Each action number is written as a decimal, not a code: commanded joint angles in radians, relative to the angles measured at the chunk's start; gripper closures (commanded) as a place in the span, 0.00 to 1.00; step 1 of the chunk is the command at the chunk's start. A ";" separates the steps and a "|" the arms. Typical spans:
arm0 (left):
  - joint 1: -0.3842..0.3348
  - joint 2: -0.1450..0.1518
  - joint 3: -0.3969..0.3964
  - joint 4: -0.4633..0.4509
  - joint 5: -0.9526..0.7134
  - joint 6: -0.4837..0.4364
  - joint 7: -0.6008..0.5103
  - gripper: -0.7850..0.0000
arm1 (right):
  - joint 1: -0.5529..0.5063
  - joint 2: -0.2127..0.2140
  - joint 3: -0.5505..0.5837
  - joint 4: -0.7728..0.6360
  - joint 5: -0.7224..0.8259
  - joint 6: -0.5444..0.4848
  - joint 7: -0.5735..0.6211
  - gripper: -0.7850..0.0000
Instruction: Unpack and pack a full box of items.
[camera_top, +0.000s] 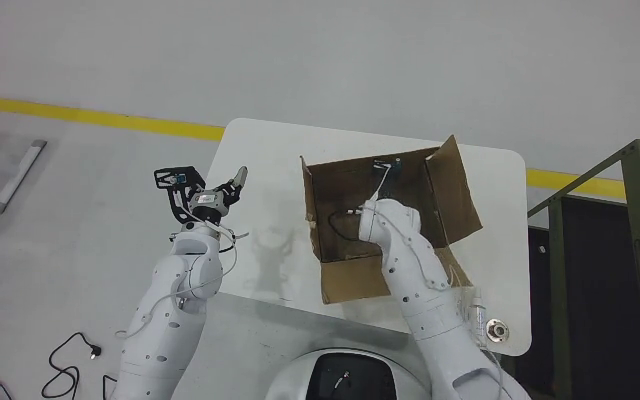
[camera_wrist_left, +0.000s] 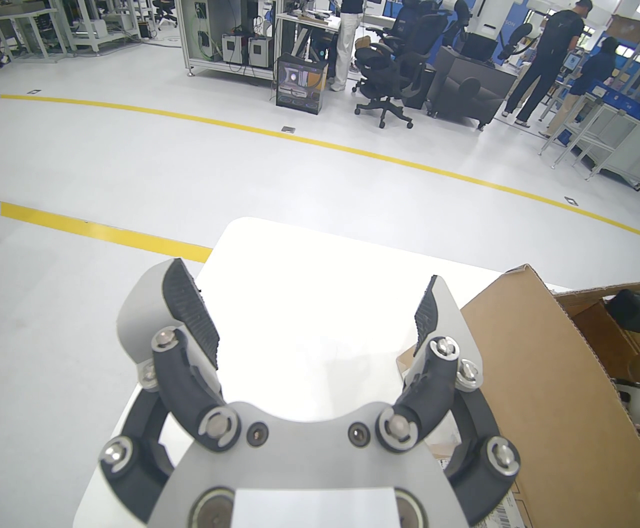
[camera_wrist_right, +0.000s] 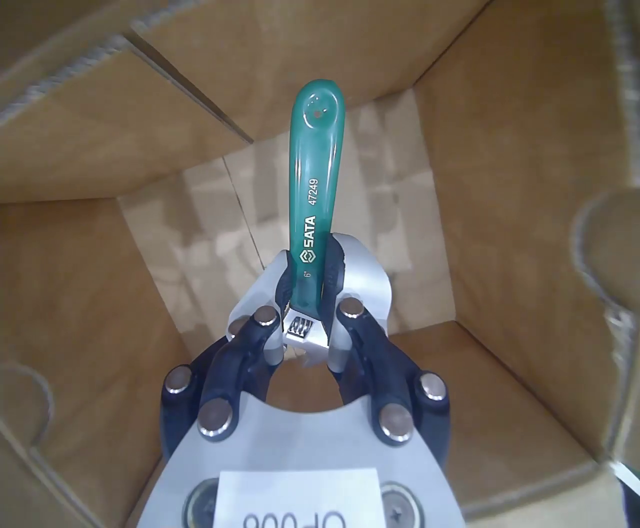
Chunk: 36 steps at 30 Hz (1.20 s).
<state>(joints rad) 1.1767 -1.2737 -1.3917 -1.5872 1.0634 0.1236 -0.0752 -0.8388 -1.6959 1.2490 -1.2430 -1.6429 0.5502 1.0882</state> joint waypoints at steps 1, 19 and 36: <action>0.000 0.000 0.000 0.000 0.000 0.000 0.000 0.00 | -0.044 0.005 0.007 -0.107 -0.034 -0.017 0.047 1.00; 0.000 0.000 0.000 0.000 0.000 0.000 0.000 0.00 | -0.186 0.015 0.051 -0.471 -0.148 -0.107 0.202 1.00; 0.000 0.000 0.000 0.000 0.000 0.000 0.000 0.00 | -0.225 0.015 0.068 -0.554 -0.189 -0.151 0.264 1.00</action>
<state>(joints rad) 1.1767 -1.2737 -1.3917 -1.5872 1.0634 0.1236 -0.0752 -1.0633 -1.6809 1.3167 -1.7973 -1.8318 0.3992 1.3519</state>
